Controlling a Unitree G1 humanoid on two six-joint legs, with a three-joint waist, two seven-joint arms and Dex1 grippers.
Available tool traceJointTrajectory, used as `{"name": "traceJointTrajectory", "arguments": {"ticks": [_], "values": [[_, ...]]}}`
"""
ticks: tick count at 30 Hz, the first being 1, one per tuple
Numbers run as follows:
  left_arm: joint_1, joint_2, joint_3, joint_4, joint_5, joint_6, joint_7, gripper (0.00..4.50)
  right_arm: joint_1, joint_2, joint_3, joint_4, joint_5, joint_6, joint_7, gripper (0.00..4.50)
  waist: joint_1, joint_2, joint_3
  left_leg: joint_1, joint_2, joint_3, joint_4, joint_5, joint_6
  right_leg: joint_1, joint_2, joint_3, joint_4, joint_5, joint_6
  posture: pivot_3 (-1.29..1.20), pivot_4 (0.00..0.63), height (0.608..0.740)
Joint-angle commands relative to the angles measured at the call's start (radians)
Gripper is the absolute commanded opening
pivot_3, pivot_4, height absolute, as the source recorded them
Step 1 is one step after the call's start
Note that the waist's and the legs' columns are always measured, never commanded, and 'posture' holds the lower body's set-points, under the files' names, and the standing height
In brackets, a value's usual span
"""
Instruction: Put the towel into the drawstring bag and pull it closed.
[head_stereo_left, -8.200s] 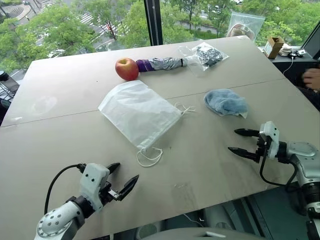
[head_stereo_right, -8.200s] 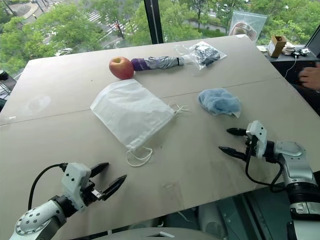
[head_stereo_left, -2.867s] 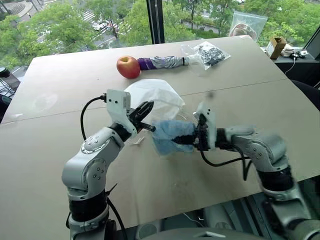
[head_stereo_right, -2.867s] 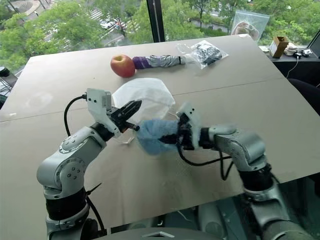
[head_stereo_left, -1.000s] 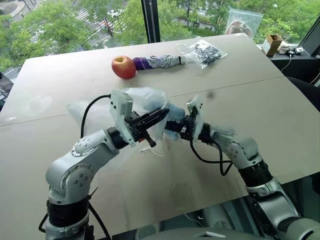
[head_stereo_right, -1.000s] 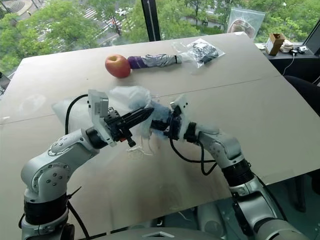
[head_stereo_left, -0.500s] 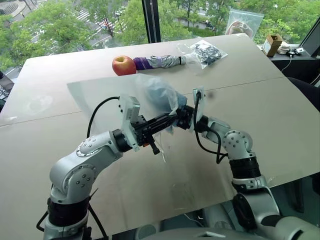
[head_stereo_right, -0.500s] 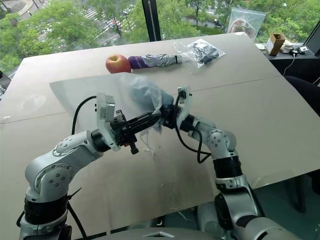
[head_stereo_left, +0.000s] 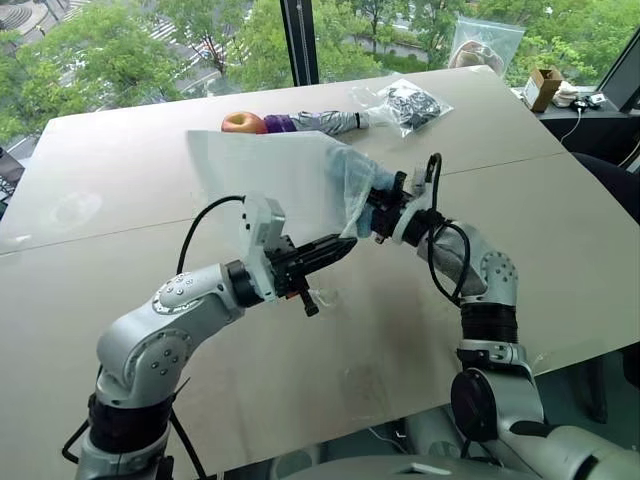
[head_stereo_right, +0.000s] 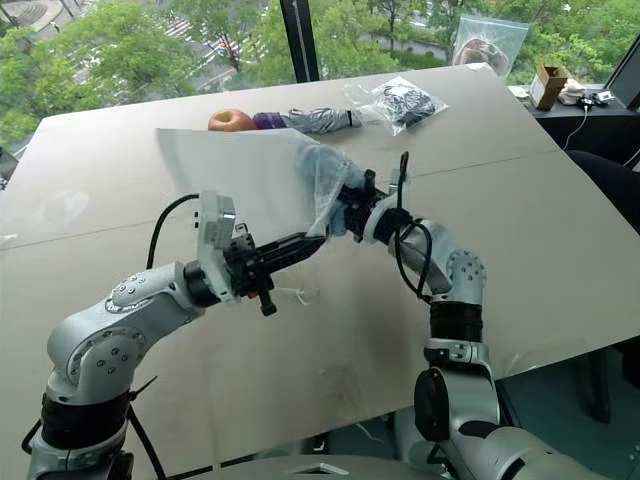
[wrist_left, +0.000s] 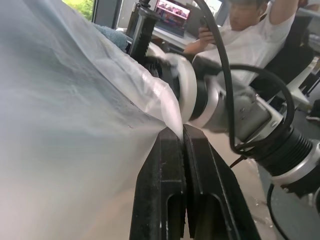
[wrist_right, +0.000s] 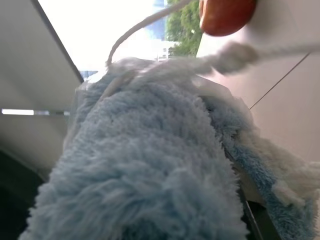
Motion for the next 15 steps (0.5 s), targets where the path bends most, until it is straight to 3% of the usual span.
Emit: {"name": "traceJointTrajectory", "arguments": {"ticks": [1,6,9,13,15], "values": [[-0.018,0.005,-0.026,0.007,0.056,-0.056,-0.028,0.00,-0.066,0.100,0.020,-0.052,0.087,-0.078,-0.064,0.05,0.000,0.000,0.000,0.000,0.000,0.000,0.000,0.000,0.000,0.000,0.000,0.000,0.000,0.000,0.000,0.00,0.150,0.740],[-0.077,-0.038,-0.011,0.069,0.123,-0.135,0.001,0.00,-0.005,-0.141,0.297,-0.216,-0.226,0.147,0.232,0.05,0.000,0.001,0.000,-0.001,0.001,0.001,0.000,0.000,0.000,-0.002,0.001,0.001,0.000,0.000,0.000,0.00,0.150,0.740],[-0.104,-0.055,-0.003,0.077,0.118,-0.151,-0.013,0.00,0.032,-0.266,0.434,-0.260,-0.414,0.178,0.422,0.05,0.010,0.000,0.000,-0.002,0.000,0.001,0.000,0.000,0.000,-0.001,0.000,0.000,-0.002,0.000,0.000,0.00,0.150,0.740],[-0.110,-0.053,-0.002,0.064,0.087,-0.138,-0.041,0.00,0.050,-0.322,0.491,-0.274,-0.509,0.203,0.588,0.05,0.003,0.000,0.000,-0.003,0.000,0.001,0.000,0.000,0.000,-0.002,0.000,0.000,-0.004,0.000,0.000,0.00,0.150,0.740],[-0.103,-0.051,-0.001,0.047,0.040,-0.116,-0.059,0.00,0.052,-0.296,0.474,-0.250,-0.510,0.213,0.605,0.05,0.000,-0.001,0.000,-0.003,0.001,0.002,-0.001,0.000,0.000,-0.003,0.000,0.002,-0.003,0.000,0.000,0.00,0.150,0.740]]}}
